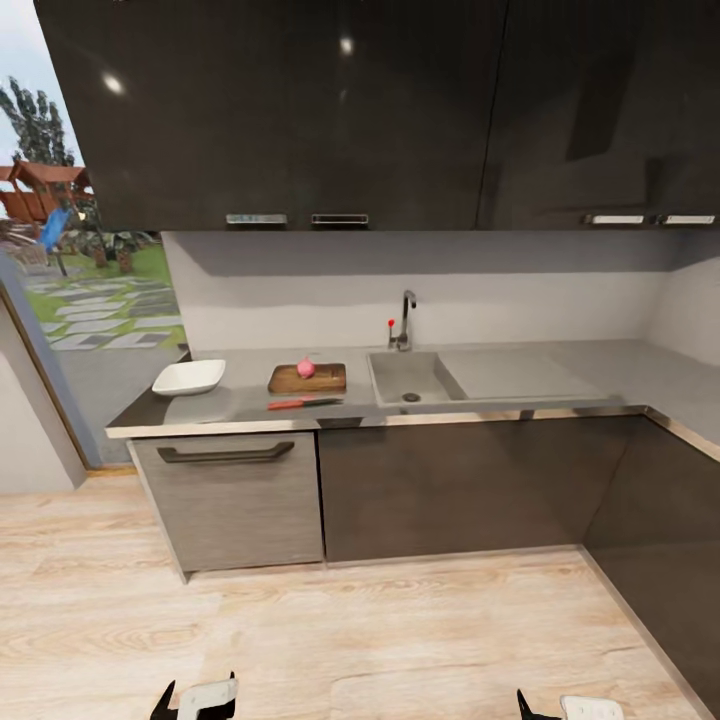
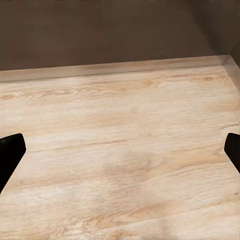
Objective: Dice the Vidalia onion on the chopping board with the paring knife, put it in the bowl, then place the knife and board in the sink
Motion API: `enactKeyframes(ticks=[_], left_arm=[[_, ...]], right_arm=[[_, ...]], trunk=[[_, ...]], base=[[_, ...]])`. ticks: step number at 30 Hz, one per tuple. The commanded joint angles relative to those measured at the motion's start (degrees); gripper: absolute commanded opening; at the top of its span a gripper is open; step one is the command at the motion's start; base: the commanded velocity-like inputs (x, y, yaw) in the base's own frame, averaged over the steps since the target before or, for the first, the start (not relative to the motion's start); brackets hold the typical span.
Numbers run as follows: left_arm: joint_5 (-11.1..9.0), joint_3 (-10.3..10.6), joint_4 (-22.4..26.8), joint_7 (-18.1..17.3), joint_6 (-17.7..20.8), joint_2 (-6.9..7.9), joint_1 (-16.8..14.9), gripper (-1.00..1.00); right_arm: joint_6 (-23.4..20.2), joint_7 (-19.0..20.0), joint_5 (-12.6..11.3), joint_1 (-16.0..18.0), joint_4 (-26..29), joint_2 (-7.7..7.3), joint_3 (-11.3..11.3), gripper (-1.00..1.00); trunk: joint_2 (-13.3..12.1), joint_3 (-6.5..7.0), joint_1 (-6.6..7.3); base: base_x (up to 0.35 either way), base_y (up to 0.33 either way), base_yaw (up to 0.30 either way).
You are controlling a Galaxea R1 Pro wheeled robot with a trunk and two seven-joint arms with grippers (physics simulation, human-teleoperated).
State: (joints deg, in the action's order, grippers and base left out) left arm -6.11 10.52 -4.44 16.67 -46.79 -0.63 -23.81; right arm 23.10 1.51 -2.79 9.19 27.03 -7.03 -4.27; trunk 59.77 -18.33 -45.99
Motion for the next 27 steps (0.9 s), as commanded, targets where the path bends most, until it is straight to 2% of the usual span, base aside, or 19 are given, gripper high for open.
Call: enactKeyframes(ticks=[1,7,18,27], left_arm=[[-0.6,0.5,-0.2,0.0,-0.3,-0.03,-0.1,1.0],[-0.6,0.5,-0.2,0.0,-0.3,0.06,-0.1,1.0],[-0.6,0.5,-0.2,0.0,-0.3,0.15,-0.1,1.0],[-0.6,0.4,-0.2,0.0,-0.3,0.24,-0.1,1.0]], right_arm=[[0.2,0.2,-0.3,0.0,0.0,0.0,0.0,1.0],[0.2,0.1,-0.3,0.0,0.0,0.0,0.0,1.0],[0.2,0.2,-0.4,0.0,0.0,0.0,0.0,1.0],[0.2,0.1,-0.4,0.0,0.0,0.0,0.0,1.0]], trunk=[[0.0,-0.05,0.0],[0.0,-0.02,0.0],[0.0,-0.02,0.0],[0.0,-0.02,0.0]], base=[[0.0,0.0,0.0],[0.0,0.058,0.0],[0.0,0.275,0.005],[0.0,0.303,0.208]])
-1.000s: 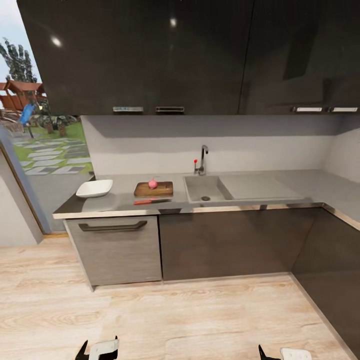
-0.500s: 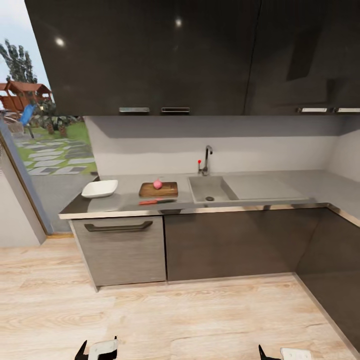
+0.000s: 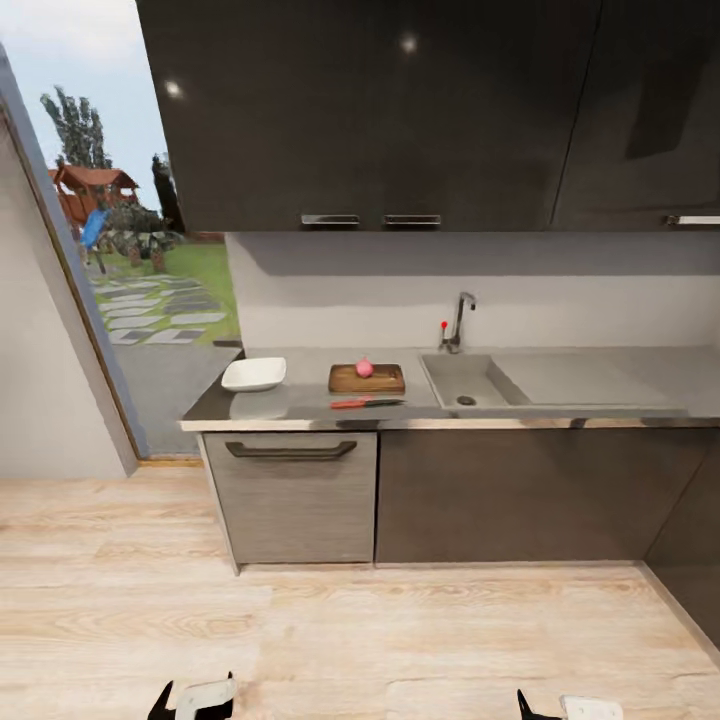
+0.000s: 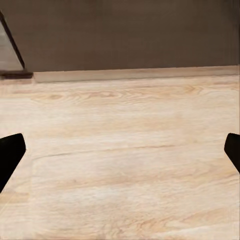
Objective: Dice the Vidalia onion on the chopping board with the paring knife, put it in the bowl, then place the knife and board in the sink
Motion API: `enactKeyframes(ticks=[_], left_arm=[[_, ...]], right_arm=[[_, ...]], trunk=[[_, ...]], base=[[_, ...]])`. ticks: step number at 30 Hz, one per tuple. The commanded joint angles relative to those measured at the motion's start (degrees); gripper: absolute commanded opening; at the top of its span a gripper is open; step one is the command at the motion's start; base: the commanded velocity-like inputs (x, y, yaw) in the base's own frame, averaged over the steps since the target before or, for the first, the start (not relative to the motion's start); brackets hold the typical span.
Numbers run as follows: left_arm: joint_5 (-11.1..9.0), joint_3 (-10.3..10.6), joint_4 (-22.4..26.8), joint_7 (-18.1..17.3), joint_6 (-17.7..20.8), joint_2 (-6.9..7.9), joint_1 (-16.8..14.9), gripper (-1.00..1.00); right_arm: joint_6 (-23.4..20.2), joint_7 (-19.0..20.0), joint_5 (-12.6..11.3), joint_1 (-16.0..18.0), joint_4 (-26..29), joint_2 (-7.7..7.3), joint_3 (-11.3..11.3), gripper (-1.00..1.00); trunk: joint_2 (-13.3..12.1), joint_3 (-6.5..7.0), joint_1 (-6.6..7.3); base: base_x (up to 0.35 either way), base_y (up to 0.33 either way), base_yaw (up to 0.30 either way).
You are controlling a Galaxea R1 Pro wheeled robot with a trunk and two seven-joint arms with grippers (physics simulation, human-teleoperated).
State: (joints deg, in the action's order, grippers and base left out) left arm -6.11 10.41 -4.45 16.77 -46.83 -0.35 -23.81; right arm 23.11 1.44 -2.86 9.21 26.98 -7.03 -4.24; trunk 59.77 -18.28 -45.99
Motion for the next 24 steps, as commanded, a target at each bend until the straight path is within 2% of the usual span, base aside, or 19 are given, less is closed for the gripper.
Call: enactKeyframes(ticks=[1,5,12,19,20,23,24], left_arm=[[-0.6,0.5,-0.2,-0.1,-0.3,-0.02,-0.1,1.0],[-0.6,0.5,-0.2,-0.1,-0.3,-0.01,-0.1,1.0],[-0.6,0.5,-0.2,0.0,-0.3,0.0,-0.1,1.0],[-0.6,0.5,-0.2,-0.1,0.6,-0.08,-0.1,1.0],[-0.6,0.6,-0.2,-0.1,1.2,-0.09,-0.1,1.0],[-0.6,0.6,-0.2,-0.1,1.4,-0.09,-0.1,1.0],[-0.6,0.6,-0.2,-0.2,1.5,-0.12,-0.1,1.0]], right_arm=[[0.2,0.1,-0.3,0.0,0.0,0.0,-0.1,1.0],[0.2,0.2,-0.3,0.0,0.0,0.0,-0.1,1.0],[0.2,0.2,-0.3,0.0,0.0,0.0,-0.1,1.0],[-0.2,-0.4,-0.3,0.0,0.0,0.07,-0.1,1.0],[-1.3,-3.8,-0.2,0.1,1.1,0.87,0.0,1.0],[-4.3,-8.9,0.0,1.4,4.2,2.1,0.2,1.0],[-10.3,-14.3,1.4,3.2,9.3,3.62,0.5,1.0]], trunk=[[0.0,-0.07,0.0],[0.0,-0.07,0.0],[0.0,-0.07,0.0],[0.0,-0.07,0.0],[0.0,-0.07,0.0],[0.0,-0.07,0.0],[0.0,-0.07,0.0]], base=[[0.0,0.303,0.261],[0.0,0.304,0.172],[0.0,0.296,0.02],[0.0,0.069,0.001],[0.0,0.004,0.0],[0.0,0.002,0.0],[0.0,0.0,0.0]])
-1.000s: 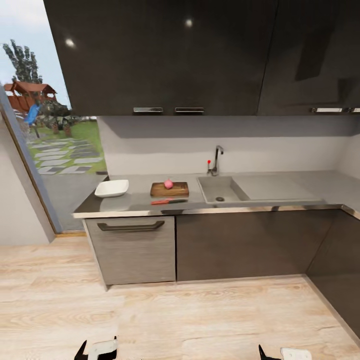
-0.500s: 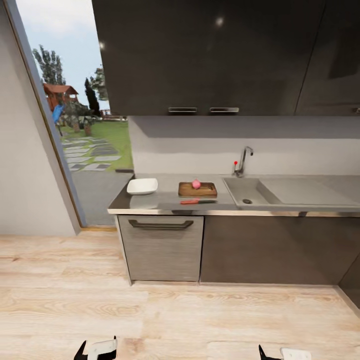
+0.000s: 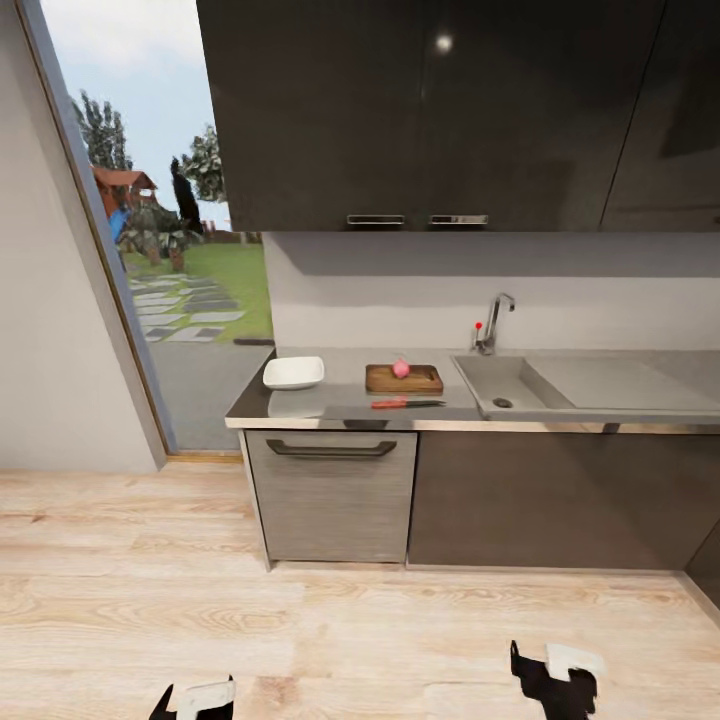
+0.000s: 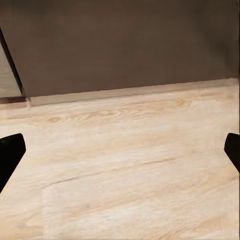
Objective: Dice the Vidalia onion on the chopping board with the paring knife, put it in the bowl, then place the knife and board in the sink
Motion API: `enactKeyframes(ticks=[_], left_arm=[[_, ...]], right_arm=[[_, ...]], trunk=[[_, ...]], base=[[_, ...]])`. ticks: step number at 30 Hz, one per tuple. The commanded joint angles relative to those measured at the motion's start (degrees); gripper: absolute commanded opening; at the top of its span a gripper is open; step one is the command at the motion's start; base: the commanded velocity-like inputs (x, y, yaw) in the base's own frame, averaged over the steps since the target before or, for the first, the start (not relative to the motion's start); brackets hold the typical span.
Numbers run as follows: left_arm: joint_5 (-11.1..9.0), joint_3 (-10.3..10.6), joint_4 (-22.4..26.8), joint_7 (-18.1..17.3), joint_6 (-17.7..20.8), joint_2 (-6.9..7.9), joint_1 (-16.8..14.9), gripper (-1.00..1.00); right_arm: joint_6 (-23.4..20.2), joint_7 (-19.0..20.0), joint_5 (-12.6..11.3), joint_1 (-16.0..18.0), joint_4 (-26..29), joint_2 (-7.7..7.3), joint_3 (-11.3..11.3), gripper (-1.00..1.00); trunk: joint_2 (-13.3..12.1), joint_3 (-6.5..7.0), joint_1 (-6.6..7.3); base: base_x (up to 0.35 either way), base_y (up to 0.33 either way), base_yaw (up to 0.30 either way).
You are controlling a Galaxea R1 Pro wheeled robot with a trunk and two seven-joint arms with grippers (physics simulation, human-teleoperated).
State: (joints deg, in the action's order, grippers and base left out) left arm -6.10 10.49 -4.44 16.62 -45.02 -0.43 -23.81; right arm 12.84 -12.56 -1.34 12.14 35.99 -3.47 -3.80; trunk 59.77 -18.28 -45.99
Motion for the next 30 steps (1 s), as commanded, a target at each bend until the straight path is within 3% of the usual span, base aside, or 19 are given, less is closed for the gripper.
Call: enactKeyframes(ticks=[1,4,6,10,17,23,26,27,30], left_arm=[[-0.6,0.5,-0.2,0.0,-0.3,-0.06,-0.1,1.0],[-0.6,0.5,-0.2,0.0,-0.3,-0.08,-0.1,1.0],[-0.6,0.5,-0.2,0.0,-0.3,-0.09,-0.1,1.0],[-0.6,0.5,-0.2,0.0,-0.2,-0.09,-0.1,1.0],[-0.6,0.5,-0.2,0.0,-0.2,-0.18,-0.1,1.0],[-0.6,0.5,-0.2,0.0,-0.2,-0.25,-0.1,1.0],[-0.6,0.5,-0.2,0.0,-0.2,-0.27,-0.1,1.0],[-0.6,0.5,-0.2,0.0,-0.2,-0.27,-0.1,1.0],[-0.6,0.5,-0.2,0.0,-0.2,-0.27,-0.1,1.0]], right_arm=[[-3.7,-2.3,1.3,1.2,3.1,0.92,0.4,1.0],[-12.7,-5.0,5.9,3.5,10.7,3.43,1.1,1.0],[-15.7,-5.5,7.6,4.4,13.5,4.62,1.3,1.0],[-23.6,-7.0,11.9,8.6,21.0,9.2,1.5,1.0],[-31.8,-9.2,14.2,17.3,23.9,13.46,1.9,1.0],[-35.5,-11.3,14.4,23.6,24.2,13.46,3.8,1.0],[-40.0,-16.0,14.4,30.9,24.3,13.46,6.9,1.0],[-44.0,-17.9,14.1,38.4,24.3,13.46,7.6,1.0],[-45.6,-18.5,13.6,43.6,24.1,13.46,7.7,1.0]], trunk=[[0.0,-0.07,0.0],[0.0,-0.07,0.0],[0.0,-0.07,0.0],[0.0,-0.07,0.0],[0.0,-0.07,0.0],[0.0,-0.07,0.0],[0.0,-0.07,0.0],[0.0,-0.07,0.0],[0.0,-0.07,0.0]], base=[[0.0,0.0,0.0],[0.0,0.0,0.0],[0.0,0.0,0.0],[0.0,0.0,0.0],[0.0,0.0,0.0],[0.0,0.0,0.0],[0.0,0.0,0.0],[0.0,0.0,0.0],[0.0,0.0,0.0]])
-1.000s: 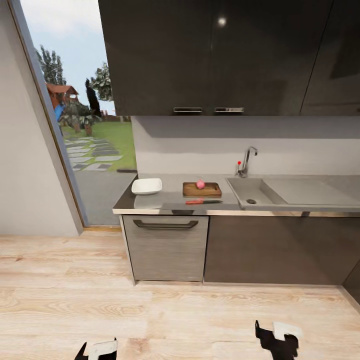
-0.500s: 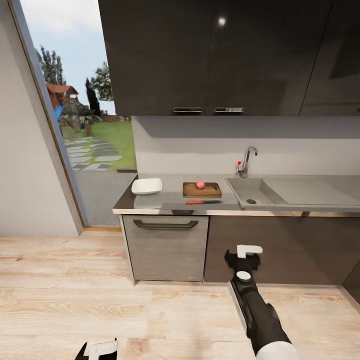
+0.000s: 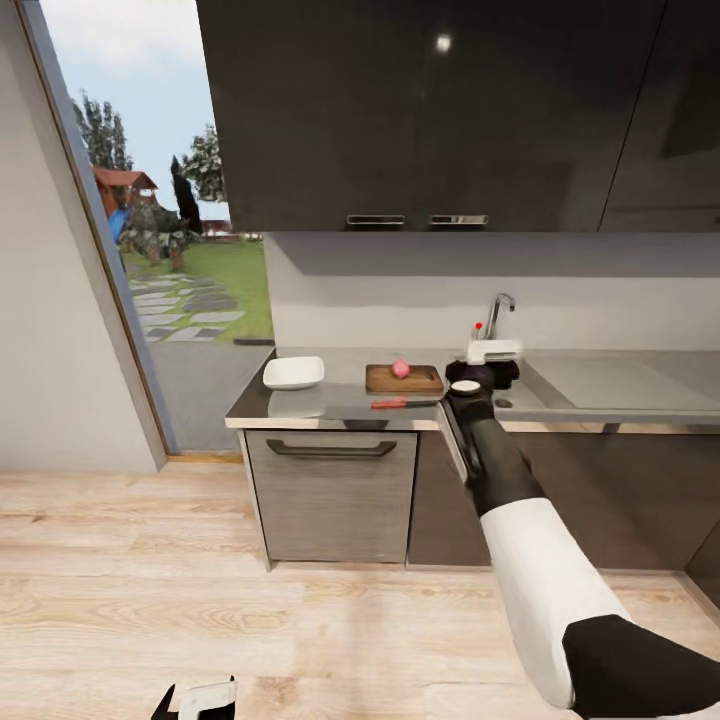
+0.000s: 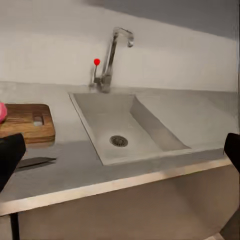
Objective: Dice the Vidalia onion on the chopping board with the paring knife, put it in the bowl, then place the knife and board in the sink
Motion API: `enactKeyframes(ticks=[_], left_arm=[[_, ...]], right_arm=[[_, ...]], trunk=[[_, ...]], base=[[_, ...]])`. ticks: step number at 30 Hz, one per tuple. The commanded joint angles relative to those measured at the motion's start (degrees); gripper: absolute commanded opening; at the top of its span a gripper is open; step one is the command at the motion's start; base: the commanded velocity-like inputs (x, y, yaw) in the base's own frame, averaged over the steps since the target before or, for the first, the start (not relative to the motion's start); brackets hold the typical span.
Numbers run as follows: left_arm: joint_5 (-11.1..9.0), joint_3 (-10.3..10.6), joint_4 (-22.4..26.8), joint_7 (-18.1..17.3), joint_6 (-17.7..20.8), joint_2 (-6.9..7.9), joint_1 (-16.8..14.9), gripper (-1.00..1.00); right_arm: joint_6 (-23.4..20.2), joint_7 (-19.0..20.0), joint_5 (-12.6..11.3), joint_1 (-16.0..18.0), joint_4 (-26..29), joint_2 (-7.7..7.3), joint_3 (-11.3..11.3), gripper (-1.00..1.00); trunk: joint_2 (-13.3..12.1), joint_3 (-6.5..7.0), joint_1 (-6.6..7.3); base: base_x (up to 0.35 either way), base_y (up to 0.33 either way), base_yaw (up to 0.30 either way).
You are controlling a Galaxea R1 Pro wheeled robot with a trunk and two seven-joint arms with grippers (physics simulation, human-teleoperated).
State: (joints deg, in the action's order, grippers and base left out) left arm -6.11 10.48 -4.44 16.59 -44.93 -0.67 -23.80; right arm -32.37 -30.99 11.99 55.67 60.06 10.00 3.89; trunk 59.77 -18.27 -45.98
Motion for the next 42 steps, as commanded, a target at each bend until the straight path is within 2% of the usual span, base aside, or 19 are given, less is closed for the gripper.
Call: enactKeyframes(ticks=[1,2,4,5,6,7,8,9,10,13,14,16,20,25,33,34,35,42], left_arm=[[-0.6,0.5,-0.2,0.0,-0.3,-0.04,-0.1,1.0],[-0.6,0.5,-0.2,0.0,-0.3,-0.04,-0.1,1.0],[-0.6,0.5,-0.2,-0.1,-0.3,-0.04,-0.1,1.0],[-0.6,0.5,-0.2,-0.1,-0.3,-0.04,-0.1,1.0],[-0.6,0.5,-0.2,-0.1,-0.3,-0.04,-0.1,1.0],[-0.6,0.5,-0.2,-0.1,-0.3,-0.04,-0.1,1.0],[-0.6,0.5,-0.2,-0.1,-0.3,-0.04,-0.1,1.0],[-0.6,0.5,-0.2,-0.1,-0.3,-0.04,-0.1,1.0],[-0.6,0.5,-0.2,-0.1,-0.3,-0.04,-0.1,1.0],[-0.6,0.5,-0.2,-0.1,-0.3,-0.04,-0.1,1.0],[-0.6,0.5,-0.2,-0.1,-0.3,-0.02,-0.1,1.0],[-0.6,0.5,-0.2,-0.1,-0.3,-0.03,-0.1,1.0],[-0.6,0.5,-0.2,-0.1,-0.3,-0.03,-0.1,1.0],[-0.6,0.5,-0.2,-0.1,-0.3,-0.04,-0.1,1.0],[-0.6,0.5,-0.2,-0.1,-0.2,0.03,-0.1,1.0],[-0.6,0.5,-0.2,-0.1,-0.2,0.04,-0.1,1.0],[-0.6,0.5,-0.2,-0.1,-0.2,0.05,-0.1,1.0],[-0.6,0.5,-0.2,-0.1,-0.3,0.05,-0.1,1.0]], right_arm=[[-0.8,-0.7,-0.5,2.3,-0.2,0.0,0.1,1.0],[-1.2,-2.8,-3.0,5.1,-0.4,0.0,0.1,1.0],[-1.5,-7.1,-8.1,6.9,-0.5,0.0,0.1,1.0],[-1.4,-11.3,-13.0,7.5,-0.6,0.0,0.0,1.0],[-1.2,-14.4,-16.4,7.7,-0.9,0.0,0.0,1.0],[-0.9,-17.6,-19.7,7.9,-1.4,0.0,0.1,1.0],[-0.6,-19.2,-21.2,7.9,-1.8,0.0,0.1,1.0],[1.1,-24.3,-26.4,8.0,-3.4,0.0,0.1,1.0],[1.7,-25.2,-27.5,8.1,-3.8,0.0,0.1,1.0],[3.9,-28.8,-32.9,8.1,-5.0,0.0,0.2,1.0],[4.3,-30.4,-35.5,8.1,-5.3,0.0,0.3,1.0],[4.5,-31.6,-37.0,8.1,-5.4,0.0,0.4,1.0],[4.6,-33.8,-38.3,8.1,-5.5,0.0,0.9,1.0],[4.6,-34.8,-38.6,8.1,-5.6,0.0,1.7,1.0],[4.7,-34.9,-38.8,8.1,-10.9,0.0,2.1,1.0],[4.7,-34.8,-38.8,8.1,-11.6,0.0,2.4,1.0],[4.8,-34.7,-38.8,8.1,-13.0,0.0,3.7,1.0],[4.8,-34.5,-39.1,8.1,-15.5,0.0,4.8,1.0]], trunk=[[0.0,-0.08,-0.01],[0.0,-0.08,-0.01],[0.0,-0.08,-0.01],[0.0,-0.08,-0.01],[0.0,-0.08,-0.01],[0.0,-0.08,-0.01],[0.0,-0.08,-0.01],[0.0,-0.08,-0.01],[0.0,-0.08,-0.01],[0.0,-0.08,-0.01],[0.0,-0.08,-0.01],[0.0,-0.08,-0.01],[0.0,-0.08,-0.01],[0.0,-0.08,-0.01],[0.0,-0.08,-0.01],[0.0,-0.08,-0.01],[0.0,-0.08,-0.01],[0.0,-0.08,-0.01]], base=[[0.0,0.0,0.0],[0.0,0.0,0.0],[0.0,0.0,0.0],[0.0,0.0,0.0],[0.016,0.0,0.0],[0.048,0.0,0.0],[0.063,0.0,0.0],[0.16,0.0,0.0],[0.186,0.0,0.0],[0.263,0.0,0.0],[0.311,0.0,0.0],[0.316,0.0,0.0],[0.322,0.0,0.0],[0.325,0.0,0.0],[0.295,0.111,0.0],[0.253,0.193,0.0],[0.242,0.206,0.0],[0.199,0.23,0.0]])
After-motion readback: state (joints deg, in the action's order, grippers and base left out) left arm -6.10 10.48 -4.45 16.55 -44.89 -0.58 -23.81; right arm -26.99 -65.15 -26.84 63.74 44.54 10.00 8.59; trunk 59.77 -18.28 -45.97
